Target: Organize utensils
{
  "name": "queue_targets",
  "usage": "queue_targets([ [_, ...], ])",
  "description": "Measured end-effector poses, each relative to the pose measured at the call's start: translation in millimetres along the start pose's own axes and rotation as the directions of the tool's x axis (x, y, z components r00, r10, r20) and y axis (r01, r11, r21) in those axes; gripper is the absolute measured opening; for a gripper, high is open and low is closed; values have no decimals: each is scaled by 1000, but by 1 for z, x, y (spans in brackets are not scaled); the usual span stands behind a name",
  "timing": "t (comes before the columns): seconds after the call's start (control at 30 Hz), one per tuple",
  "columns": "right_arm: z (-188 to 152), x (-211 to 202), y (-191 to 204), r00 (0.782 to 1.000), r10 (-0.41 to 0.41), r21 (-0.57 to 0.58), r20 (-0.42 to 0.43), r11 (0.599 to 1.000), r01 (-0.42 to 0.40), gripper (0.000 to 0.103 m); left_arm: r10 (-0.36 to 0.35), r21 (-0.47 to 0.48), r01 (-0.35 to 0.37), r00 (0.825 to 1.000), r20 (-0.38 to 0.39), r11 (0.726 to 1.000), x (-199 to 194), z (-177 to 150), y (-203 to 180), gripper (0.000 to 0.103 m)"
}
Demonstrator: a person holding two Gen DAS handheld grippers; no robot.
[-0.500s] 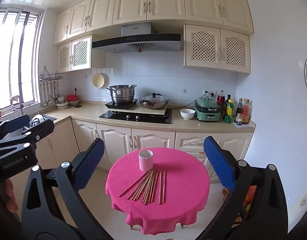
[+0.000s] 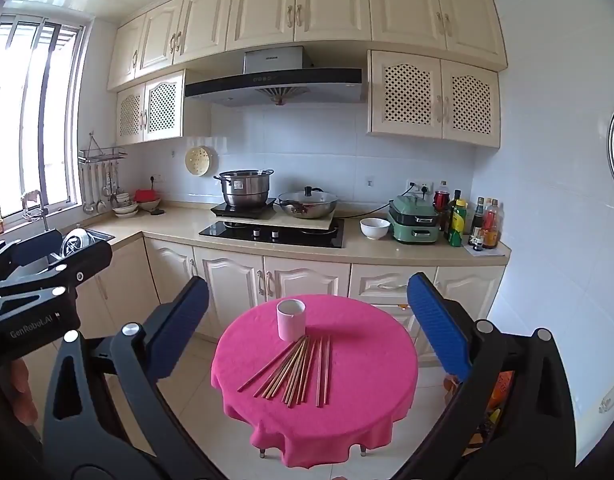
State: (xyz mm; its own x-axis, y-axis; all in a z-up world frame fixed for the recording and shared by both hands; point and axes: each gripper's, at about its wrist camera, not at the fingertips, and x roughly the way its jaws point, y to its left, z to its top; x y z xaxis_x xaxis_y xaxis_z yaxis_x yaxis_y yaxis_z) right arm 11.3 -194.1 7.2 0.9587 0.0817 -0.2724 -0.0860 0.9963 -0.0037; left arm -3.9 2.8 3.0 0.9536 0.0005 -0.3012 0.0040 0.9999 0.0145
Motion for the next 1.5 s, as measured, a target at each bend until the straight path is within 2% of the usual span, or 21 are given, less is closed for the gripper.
queue_targets([
  [0.27, -3, -7, 0, 1000, -9, 10, -1, 1000, 9, 97, 0, 10, 0, 1000, 0, 1000, -4, -6, -13, 78],
  [1.5, 1, -19, -18, 999, -21, 54, -42, 998, 23, 97, -21, 45, 23, 999, -41, 999, -4, -7, -29, 78],
])
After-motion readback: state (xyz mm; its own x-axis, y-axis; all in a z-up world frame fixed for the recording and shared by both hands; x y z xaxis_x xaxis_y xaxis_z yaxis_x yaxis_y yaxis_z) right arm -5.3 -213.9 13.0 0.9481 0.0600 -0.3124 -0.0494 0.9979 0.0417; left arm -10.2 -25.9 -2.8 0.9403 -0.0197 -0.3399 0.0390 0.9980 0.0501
